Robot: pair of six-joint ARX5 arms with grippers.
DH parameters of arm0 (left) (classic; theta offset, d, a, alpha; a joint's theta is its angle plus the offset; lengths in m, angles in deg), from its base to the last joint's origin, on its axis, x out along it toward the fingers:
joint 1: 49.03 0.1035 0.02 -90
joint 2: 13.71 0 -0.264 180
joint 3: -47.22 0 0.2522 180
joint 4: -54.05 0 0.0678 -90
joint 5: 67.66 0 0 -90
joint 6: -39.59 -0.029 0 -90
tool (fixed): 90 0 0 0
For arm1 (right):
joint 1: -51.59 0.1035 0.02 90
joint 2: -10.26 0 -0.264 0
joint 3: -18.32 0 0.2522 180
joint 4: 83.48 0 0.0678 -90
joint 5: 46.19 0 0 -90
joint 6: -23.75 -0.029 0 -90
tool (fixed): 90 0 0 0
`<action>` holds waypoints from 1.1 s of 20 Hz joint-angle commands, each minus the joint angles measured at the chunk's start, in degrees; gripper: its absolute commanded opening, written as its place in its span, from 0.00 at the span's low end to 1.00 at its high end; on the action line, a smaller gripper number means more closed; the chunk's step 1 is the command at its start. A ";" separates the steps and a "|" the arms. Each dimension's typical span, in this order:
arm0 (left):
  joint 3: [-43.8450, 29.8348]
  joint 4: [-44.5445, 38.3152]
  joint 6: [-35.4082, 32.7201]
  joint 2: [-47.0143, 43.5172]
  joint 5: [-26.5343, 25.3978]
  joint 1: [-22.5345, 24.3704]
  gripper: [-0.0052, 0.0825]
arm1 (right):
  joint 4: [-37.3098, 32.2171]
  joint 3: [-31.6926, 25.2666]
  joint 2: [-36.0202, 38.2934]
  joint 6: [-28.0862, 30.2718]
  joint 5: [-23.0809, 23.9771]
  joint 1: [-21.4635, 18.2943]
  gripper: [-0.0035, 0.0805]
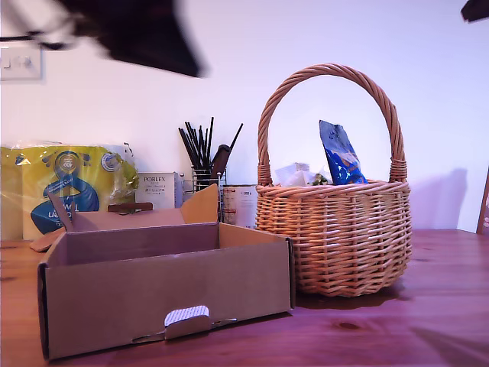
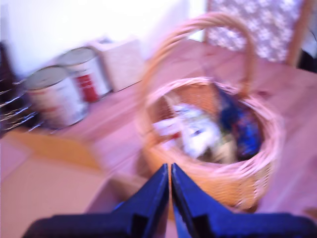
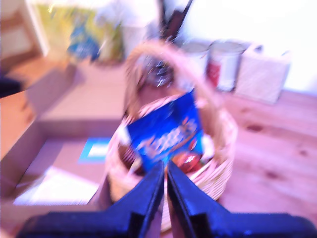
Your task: Move the bags of Easter eggs from the cardboard box on the left into the woven basket on the right side.
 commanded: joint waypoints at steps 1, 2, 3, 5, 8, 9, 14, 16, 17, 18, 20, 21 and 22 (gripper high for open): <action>-3.82 0.13 -0.04 -4.83 1.68 2.05 0.04 | -1.14 -0.90 1.05 -0.87 0.96 -0.66 0.03; -5.57 1.05 -0.04 -8.31 2.80 3.65 0.04 | -1.07 -1.22 1.55 -0.87 1.25 -1.07 0.03; -7.08 2.38 -0.04 -11.74 3.06 5.22 0.04 | -0.81 -1.62 2.16 -0.98 1.25 -1.40 0.03; -8.92 7.08 -0.09 -18.47 4.33 8.44 0.04 | -0.15 -2.25 3.89 -0.98 1.68 -1.64 0.03; -9.14 15.74 -0.11 -27.50 5.64 11.85 0.04 | 1.60 -2.54 7.39 -0.96 2.69 -1.64 0.03; -9.14 17.99 -0.09 -30.10 5.90 12.50 0.04 | 2.45 -2.54 8.50 -0.94 2.64 -1.64 0.03; -9.14 24.06 -0.17 -37.09 6.45 13.05 0.04 | 2.82 -2.51 10.12 -0.94 2.05 -1.57 0.03; -9.11 24.96 -0.11 -37.05 6.43 13.05 0.04 | 2.78 -2.51 10.10 -0.92 2.08 -1.60 0.03; -9.11 25.55 -0.09 -37.00 6.43 13.05 0.04 | 2.89 -2.51 10.10 -0.92 2.08 -1.57 0.03; -9.11 26.21 -0.09 -36.98 6.43 13.05 0.04 | 3.23 -2.51 10.03 -0.90 2.21 -1.60 0.03; -9.11 27.58 -0.09 -36.98 6.43 13.05 0.04 | 4.59 -2.51 9.90 -0.90 2.27 -1.60 0.03; -9.11 28.09 -0.09 -36.98 6.43 13.05 0.04 | 5.40 -2.51 9.84 -0.90 2.27 -1.60 0.03; -9.11 28.68 -0.09 -36.98 6.43 13.05 0.04 | 6.34 -2.51 9.84 -0.90 2.27 -1.60 0.03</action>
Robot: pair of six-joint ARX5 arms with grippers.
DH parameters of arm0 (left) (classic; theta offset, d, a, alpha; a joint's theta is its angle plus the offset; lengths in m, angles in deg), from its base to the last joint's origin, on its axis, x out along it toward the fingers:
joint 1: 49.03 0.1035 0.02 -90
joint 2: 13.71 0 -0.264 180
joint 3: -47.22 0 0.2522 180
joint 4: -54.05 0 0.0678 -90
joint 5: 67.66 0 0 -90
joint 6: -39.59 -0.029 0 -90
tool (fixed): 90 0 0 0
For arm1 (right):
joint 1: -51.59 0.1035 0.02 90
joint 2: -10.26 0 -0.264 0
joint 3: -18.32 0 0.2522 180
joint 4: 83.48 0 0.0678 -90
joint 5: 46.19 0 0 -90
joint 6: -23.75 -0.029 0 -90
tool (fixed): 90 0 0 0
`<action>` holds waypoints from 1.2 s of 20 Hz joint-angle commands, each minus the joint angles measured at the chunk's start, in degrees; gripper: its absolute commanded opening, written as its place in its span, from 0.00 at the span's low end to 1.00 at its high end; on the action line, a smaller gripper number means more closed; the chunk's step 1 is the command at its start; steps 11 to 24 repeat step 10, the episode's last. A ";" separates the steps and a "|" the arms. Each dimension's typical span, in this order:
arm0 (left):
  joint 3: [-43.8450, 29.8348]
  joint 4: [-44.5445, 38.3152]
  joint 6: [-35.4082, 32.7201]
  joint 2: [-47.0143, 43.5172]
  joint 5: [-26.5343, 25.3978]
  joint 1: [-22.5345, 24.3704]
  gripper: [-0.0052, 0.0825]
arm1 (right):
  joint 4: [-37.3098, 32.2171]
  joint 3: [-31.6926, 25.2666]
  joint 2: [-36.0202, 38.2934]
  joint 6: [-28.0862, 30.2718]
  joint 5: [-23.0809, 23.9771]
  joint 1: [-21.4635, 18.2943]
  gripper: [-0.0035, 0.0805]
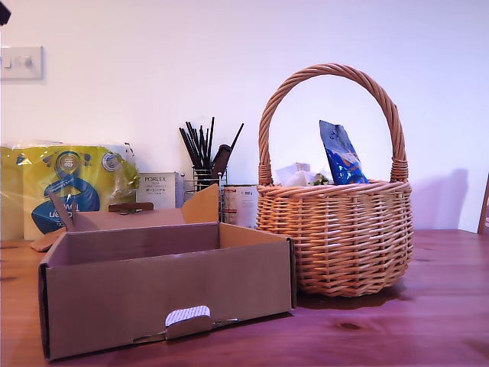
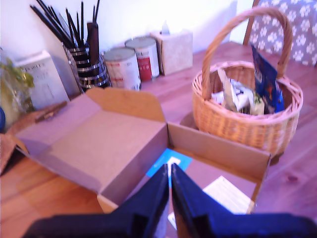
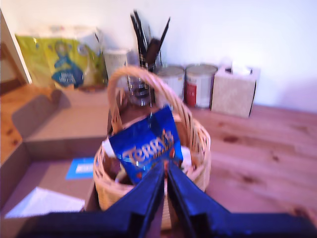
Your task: Move the bags of Easter eggs from the cardboard box on the left into the woven basket on the right side.
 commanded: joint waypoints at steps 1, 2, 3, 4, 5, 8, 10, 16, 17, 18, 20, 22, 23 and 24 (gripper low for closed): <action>-1.25 0.46 -0.11 -0.13 0.20 0.02 0.04 | 1.16 -1.38 -0.31 -0.17 -0.02 -0.15 0.03; -1.25 0.90 -0.11 -0.13 0.22 0.02 0.04 | 2.16 -1.38 -0.31 -0.17 -0.02 -0.15 0.03; -1.25 1.40 -0.11 -0.13 0.20 0.02 0.04 | 3.23 -1.38 -0.31 -0.17 -0.02 -0.15 0.03; -1.25 1.77 -0.11 -0.13 0.20 0.02 0.04 | 4.20 -1.38 -0.31 -0.17 -0.02 -0.15 0.03; -1.25 1.92 -0.11 -0.13 0.20 0.02 0.04 | 4.96 -1.38 -0.31 -0.17 -0.02 -0.15 0.03; -1.25 1.90 -0.11 -0.13 0.20 0.02 0.04 | 7.10 -1.38 -0.31 -0.17 -0.02 -0.15 0.03; -1.25 1.90 -0.11 -0.13 0.22 0.02 0.04 | 8.22 -1.38 -0.31 -0.17 -0.02 -0.15 0.03; -1.25 1.90 -0.11 -0.13 0.22 0.02 0.04 | 8.22 -1.38 -0.31 -0.17 -0.02 -0.15 0.03; -1.25 1.90 -0.11 -0.13 0.22 0.02 0.04 | 8.22 -1.38 -0.31 -0.17 -0.02 -0.15 0.03; -1.25 1.90 -0.11 -0.13 0.22 0.02 0.04 | 8.22 -1.38 -0.31 -0.17 -0.02 -0.15 0.03; -1.25 1.90 -0.11 -0.13 0.22 0.02 0.04 | 8.22 -1.38 -0.31 -0.17 -0.02 -0.15 0.03; -1.25 1.90 -0.11 -0.13 0.22 0.02 0.04 | 8.22 -1.38 -0.31 -0.17 -0.02 -0.15 0.03; -1.25 1.90 -0.11 -0.13 0.22 0.02 0.04 | 8.22 -1.38 -0.31 -0.17 -0.02 -0.15 0.03; -1.25 1.90 -0.11 -0.13 0.22 0.02 0.04 | 8.22 -1.38 -0.31 -0.17 -0.02 -0.15 0.03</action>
